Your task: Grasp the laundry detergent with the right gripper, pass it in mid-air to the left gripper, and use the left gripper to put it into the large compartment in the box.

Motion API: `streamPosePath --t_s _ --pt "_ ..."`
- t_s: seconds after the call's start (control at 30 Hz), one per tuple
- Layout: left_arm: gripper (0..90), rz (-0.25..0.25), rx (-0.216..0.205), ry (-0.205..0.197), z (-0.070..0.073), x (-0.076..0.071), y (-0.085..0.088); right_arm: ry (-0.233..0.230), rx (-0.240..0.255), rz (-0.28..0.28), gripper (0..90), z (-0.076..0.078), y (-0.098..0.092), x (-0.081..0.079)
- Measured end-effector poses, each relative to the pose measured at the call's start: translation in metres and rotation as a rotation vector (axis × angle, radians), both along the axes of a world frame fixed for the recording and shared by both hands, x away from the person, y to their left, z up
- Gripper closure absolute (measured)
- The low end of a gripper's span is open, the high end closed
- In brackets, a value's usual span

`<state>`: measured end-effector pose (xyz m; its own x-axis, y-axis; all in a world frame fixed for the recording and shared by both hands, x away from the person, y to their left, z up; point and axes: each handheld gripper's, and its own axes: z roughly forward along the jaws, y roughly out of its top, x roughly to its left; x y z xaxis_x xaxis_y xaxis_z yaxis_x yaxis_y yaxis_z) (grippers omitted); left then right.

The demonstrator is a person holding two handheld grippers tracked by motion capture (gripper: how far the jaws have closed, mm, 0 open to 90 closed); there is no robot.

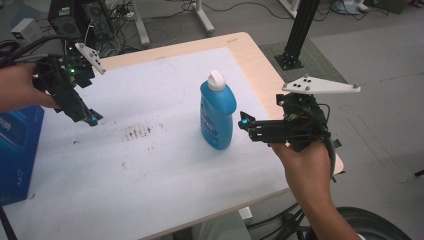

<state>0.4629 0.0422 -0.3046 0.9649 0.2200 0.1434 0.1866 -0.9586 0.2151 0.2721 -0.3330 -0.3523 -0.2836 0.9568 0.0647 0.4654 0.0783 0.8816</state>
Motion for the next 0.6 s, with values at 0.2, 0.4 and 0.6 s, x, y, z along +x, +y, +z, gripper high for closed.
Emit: streamPosePath --t_s 0.2,0.4,0.6 --pt "1.7 0.002 -0.004 -0.003 0.001 -0.001 0.002 -0.001 0.017 0.002 3.1 -0.003 0.011 -0.005" --pt "1.7 0.004 -0.002 -0.005 0.001 -0.001 0.002 -0.009 -0.009 0.017 3.1 -0.002 0.023 -0.009" --pt "1.7 0.001 -0.005 -0.005 0.001 -0.002 0.001 0.003 -0.007 0.012 3.1 -0.004 0.035 -0.007"
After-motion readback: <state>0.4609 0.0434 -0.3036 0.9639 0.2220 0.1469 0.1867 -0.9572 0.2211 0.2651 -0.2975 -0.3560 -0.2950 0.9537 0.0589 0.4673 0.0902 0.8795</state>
